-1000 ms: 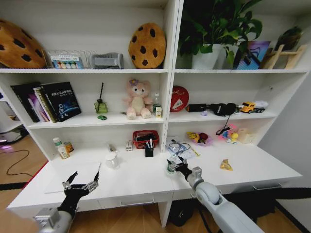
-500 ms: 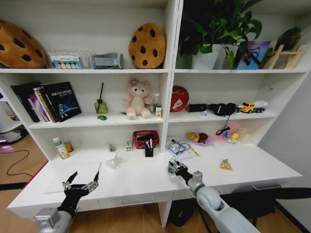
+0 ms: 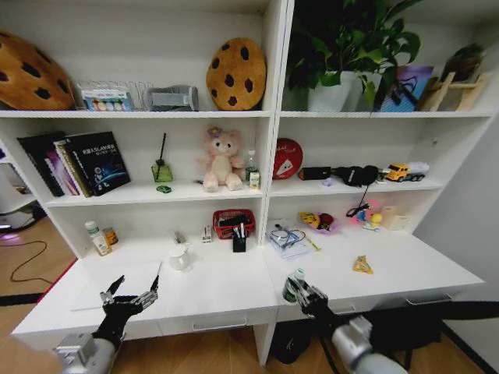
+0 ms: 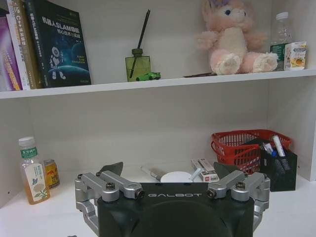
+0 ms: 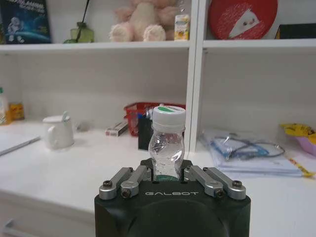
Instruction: Organize the objects on the table.
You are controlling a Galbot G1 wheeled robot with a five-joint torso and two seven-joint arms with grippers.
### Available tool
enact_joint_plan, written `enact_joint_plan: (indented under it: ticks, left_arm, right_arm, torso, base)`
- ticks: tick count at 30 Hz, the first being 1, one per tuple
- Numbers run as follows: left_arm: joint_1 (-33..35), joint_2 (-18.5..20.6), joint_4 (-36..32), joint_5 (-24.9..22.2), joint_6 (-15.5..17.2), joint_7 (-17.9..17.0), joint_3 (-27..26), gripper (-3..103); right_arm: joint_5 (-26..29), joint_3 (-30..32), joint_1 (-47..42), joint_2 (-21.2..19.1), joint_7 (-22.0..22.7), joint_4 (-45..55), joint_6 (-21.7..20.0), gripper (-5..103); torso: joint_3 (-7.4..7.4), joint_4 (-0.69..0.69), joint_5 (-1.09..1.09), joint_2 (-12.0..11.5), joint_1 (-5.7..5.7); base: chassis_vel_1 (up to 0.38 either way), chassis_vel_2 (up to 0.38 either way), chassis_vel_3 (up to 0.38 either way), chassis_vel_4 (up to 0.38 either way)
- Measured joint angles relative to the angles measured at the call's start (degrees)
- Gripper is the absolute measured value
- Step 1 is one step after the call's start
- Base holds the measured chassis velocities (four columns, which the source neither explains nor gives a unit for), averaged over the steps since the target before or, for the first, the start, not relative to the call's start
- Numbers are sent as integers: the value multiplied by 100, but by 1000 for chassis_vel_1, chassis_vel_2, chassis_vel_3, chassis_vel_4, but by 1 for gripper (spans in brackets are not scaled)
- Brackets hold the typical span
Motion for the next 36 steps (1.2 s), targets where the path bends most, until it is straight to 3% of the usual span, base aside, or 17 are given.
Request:
enact_joint_plan:
  ticks: [3,4,5,7,12,14,16,17,19,20,23,27,29,36]
  left_arm:
    - [0,0,0,0,0,4,1,100]
    - [0,0,0,0,0,4,0,100]
    - [0,0,0,0,0,4,0,100]
    - [0,0,0,0,0,4,1,100]
    - [0,0,0,0,0,3,1,100]
    - [0,0,0,0,0,4,0,100]
    - [0,0,0,0,0,4,0,100]
    - [0,0,0,0,0,4,1,100]
    - [0,0,-1,0,0,4,1,100]
    - [0,0,0,0,0,5,1,100]
    - [0,0,0,0,0,4,1,100]
    - [0,0,0,0,0,3,0,100]
    - [0,0,0,0,0,4,0,100]
    - [0,0,0,0,0,4,1,100]
  right_arm:
    - [-318,100,-591,179,-247,-85,446,24]
    - [-565,209,-1035,360,-465,-327,846,24]
    - [-565,209,-1035,360,-465,-327,846,24]
    - [-830,299,-1395,567,-609,-907,1419,24]
    - [-939,298,-1233,723,-615,-1989,1747,24]
    - [-882,182,-618,768,-552,-3079,1739,24]
    - [-832,128,-447,767,-500,-3350,1698,24]
    - [-490,-34,122,761,-257,-4186,1439,24]
    - [-368,-65,282,761,-190,-4373,1353,24]
    - [-125,-138,710,794,33,-4797,1206,24]
    - [-175,-202,1497,996,594,-5366,1131,24]
    - [-149,-255,1968,1025,659,-5721,955,24]
    - [-77,-351,2677,1035,609,-6358,679,24]
    - [-295,-538,4027,1207,403,-7903,840,24]
  torso:
    - [0,0,0,0,0]
    - [0,0,0,0,0]
    - [0,0,0,0,0]
    - [0,0,-1,0,0]
    - [1,-1,1,0,0]
    - [1,1,2,0,0]
    - [1,2,2,-1,0]
    - [2,1,4,-2,2]
    - [2,0,2,-1,2]
    - [2,1,1,-2,2]
    - [2,0,2,-2,2]
    - [2,4,-1,-2,3]
    - [3,2,2,-2,3]
    - [3,-1,0,-2,3]
  base:
    - [0,0,0,0]
    - [0,0,0,0]
    - [0,0,0,0]
    - [0,0,0,0]
    - [0,0,0,0]
    - [0,0,0,0]
    - [0,0,0,0]
    - [0,0,0,0]
    - [0,0,0,0]
    - [0,0,0,0]
    - [0,0,0,0]
    - [0,0,0,0]
    - [0,0,0,0]
    - [0,0,0,0]
